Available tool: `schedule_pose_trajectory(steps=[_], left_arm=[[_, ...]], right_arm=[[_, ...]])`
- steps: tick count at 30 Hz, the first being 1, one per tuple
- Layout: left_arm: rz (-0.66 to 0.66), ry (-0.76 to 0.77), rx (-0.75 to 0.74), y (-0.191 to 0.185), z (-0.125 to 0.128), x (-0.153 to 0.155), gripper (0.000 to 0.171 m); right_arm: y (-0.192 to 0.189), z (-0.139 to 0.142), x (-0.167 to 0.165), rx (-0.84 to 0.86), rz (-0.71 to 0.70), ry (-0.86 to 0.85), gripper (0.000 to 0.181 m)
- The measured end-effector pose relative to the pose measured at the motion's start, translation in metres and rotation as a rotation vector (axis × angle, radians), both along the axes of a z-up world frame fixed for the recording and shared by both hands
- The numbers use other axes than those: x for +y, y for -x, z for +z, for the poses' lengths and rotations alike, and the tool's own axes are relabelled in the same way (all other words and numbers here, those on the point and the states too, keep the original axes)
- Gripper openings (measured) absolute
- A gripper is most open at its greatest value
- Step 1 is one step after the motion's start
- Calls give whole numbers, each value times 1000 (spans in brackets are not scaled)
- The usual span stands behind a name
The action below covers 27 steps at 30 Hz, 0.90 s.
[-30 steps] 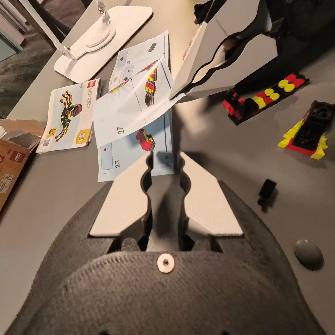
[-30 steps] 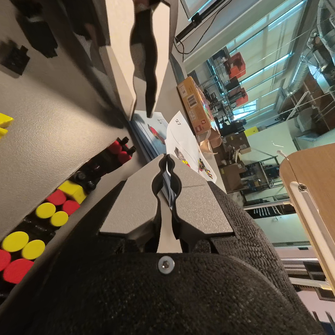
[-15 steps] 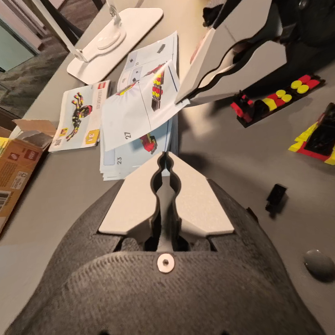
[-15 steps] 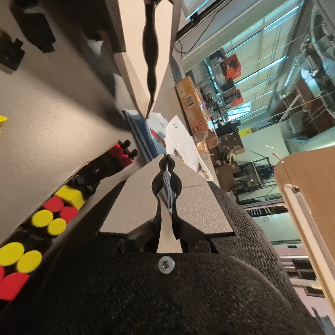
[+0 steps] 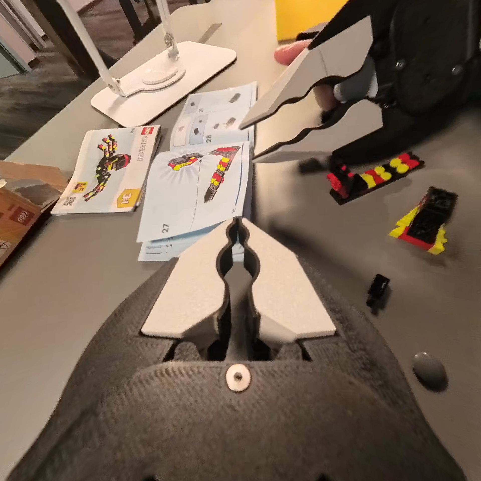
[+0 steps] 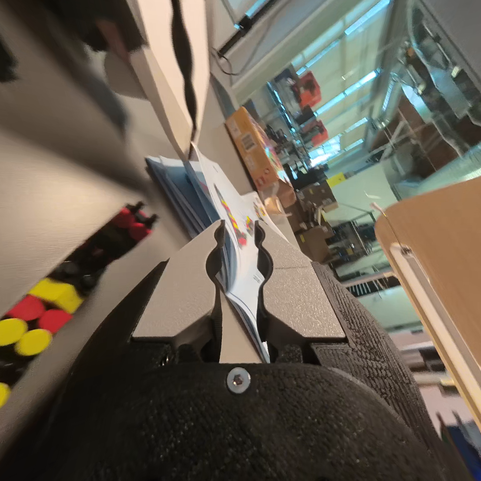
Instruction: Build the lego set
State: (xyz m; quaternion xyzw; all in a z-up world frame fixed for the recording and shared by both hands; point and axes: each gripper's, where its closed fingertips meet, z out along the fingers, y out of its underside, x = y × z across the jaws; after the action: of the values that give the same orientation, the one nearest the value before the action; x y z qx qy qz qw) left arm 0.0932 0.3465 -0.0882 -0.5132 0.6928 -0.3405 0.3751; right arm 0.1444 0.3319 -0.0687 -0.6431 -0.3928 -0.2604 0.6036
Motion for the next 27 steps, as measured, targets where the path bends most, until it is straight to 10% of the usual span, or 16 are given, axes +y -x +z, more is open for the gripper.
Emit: schedule_pose_trajectory(steps=[27], left_arm=[[-25,109,-121,2,21,-4,0]], right_arm=[[-26,-7,13,-22,-145,36,12]])
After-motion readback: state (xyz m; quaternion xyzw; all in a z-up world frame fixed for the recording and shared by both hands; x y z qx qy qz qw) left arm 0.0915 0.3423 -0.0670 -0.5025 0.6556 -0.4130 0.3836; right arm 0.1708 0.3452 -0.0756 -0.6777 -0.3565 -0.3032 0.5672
